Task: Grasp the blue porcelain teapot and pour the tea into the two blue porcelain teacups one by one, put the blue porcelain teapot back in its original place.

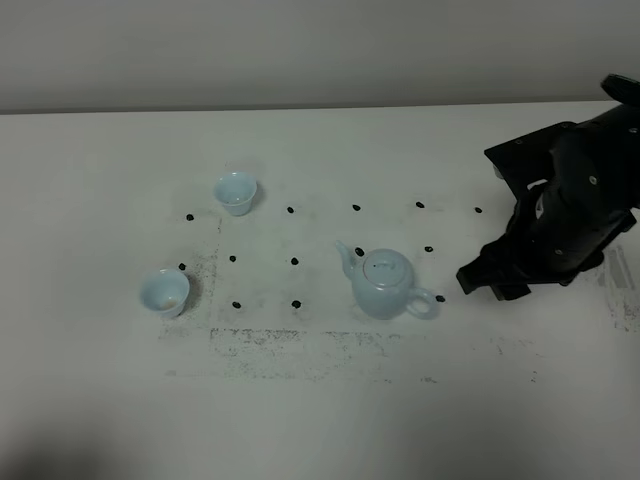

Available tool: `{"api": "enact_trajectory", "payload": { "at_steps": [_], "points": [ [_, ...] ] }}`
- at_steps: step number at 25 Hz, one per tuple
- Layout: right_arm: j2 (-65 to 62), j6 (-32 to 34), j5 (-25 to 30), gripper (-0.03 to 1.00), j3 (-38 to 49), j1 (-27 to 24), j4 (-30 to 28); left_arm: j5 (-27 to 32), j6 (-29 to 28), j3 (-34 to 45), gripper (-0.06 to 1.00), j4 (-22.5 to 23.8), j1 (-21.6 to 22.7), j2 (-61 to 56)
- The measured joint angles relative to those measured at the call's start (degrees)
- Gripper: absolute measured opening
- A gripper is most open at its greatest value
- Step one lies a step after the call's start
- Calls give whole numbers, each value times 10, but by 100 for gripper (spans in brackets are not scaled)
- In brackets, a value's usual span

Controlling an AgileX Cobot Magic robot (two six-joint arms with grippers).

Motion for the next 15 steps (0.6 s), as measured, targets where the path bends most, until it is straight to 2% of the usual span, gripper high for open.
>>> {"api": "enact_trajectory", "payload": {
  "at_steps": [5, 8, 12, 15],
  "points": [
    [-38, -61, 17, 54, 22, 1, 0, 0, 0, 0, 73, 0, 0, 0],
    [-39, -116, 13, 54, 25, 1, 28, 0, 0, 0, 73, 0, 0, 0],
    [-39, -232, -12, 53, 25, 1, 138, 0, 0, 0, 73, 0, 0, 0],
    [-39, -310, -7, 51, 25, 1, 207, 0, 0, 0, 73, 0, 0, 0]
  ]
}}
